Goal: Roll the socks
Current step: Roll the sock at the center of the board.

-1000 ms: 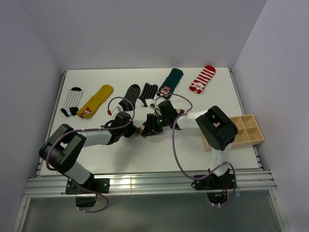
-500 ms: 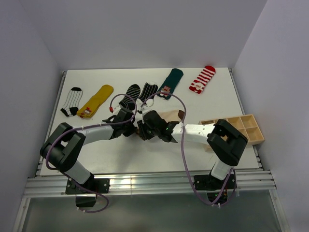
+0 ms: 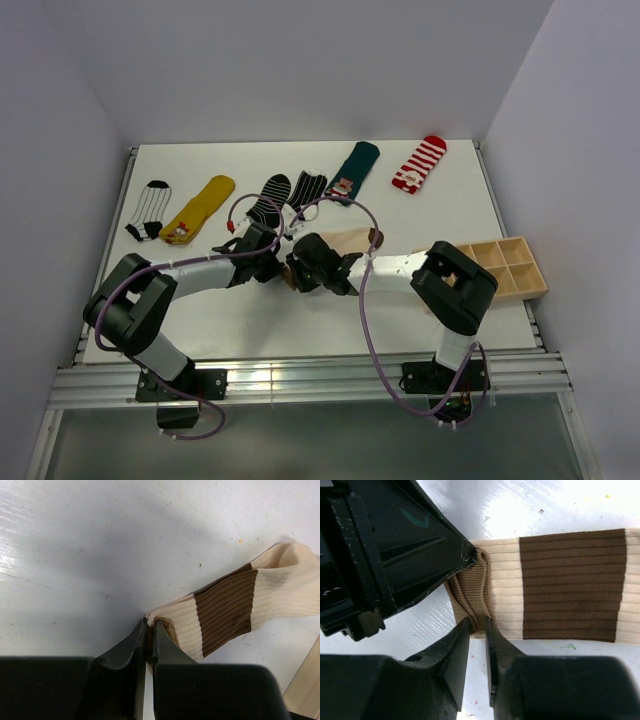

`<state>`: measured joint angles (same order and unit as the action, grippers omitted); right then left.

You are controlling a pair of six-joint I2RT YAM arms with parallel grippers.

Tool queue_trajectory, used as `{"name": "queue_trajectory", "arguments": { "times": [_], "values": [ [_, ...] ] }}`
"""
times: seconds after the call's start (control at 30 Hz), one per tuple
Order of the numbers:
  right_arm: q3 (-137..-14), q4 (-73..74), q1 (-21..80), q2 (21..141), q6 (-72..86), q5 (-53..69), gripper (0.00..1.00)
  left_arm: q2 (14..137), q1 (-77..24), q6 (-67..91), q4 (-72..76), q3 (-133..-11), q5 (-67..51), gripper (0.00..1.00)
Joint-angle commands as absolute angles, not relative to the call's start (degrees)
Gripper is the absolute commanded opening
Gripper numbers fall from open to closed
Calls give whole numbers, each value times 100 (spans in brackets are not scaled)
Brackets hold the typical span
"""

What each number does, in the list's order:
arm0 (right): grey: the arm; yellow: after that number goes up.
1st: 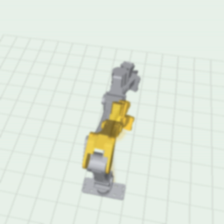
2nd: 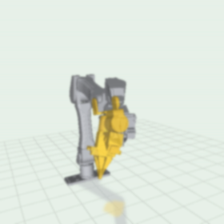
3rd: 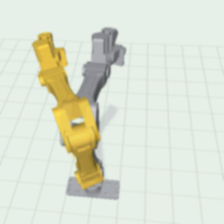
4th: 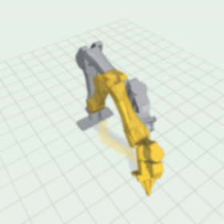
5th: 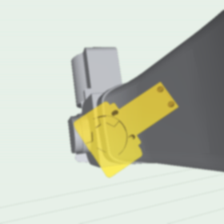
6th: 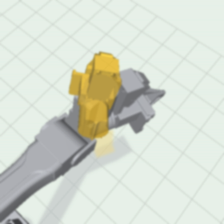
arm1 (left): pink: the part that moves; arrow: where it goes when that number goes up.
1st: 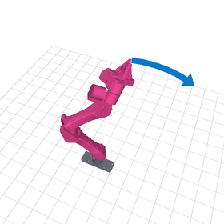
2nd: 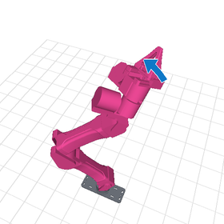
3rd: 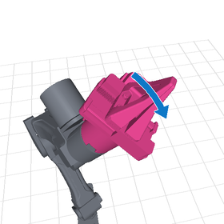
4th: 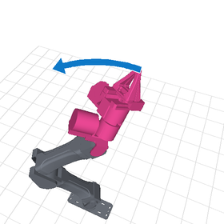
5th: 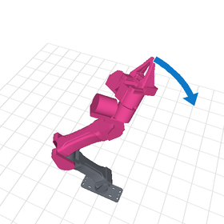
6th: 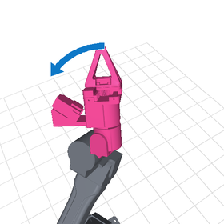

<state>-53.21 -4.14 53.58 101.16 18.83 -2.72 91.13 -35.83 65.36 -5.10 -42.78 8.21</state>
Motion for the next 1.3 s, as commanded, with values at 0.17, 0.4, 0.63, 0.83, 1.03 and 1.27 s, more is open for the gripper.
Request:
{"name": "queue_trajectory", "arguments": {
  "times": [0.17,0.4,0.63,0.83,1.03,1.27],
  "values": [
    [-5441,-650,5212,10230,2047,-97,14,9237,-3604,6381,-870,-4245,826,7],
    [-5248,-633,4641,10336,2504,508,0,8877,-3604,6477,-774,-4052,914,28],
    [-5353,-597,4061,10678,2794,2073,0,8412,-3604,6539,-221,-3709,888,51],
    [-5344,-931,3666,11074,3216,3339,0,7814,-3604,6312,771,-3025,897,59],
    [-5370,-1002,3560,11153,3366,3708,0,7927,-3604,6082,1248,-2786,861,50],
    [-5353,-993,3533,11101,3375,3753,0,8463,-3604,6012,1362,-2944,1002,37]
  ]
}}
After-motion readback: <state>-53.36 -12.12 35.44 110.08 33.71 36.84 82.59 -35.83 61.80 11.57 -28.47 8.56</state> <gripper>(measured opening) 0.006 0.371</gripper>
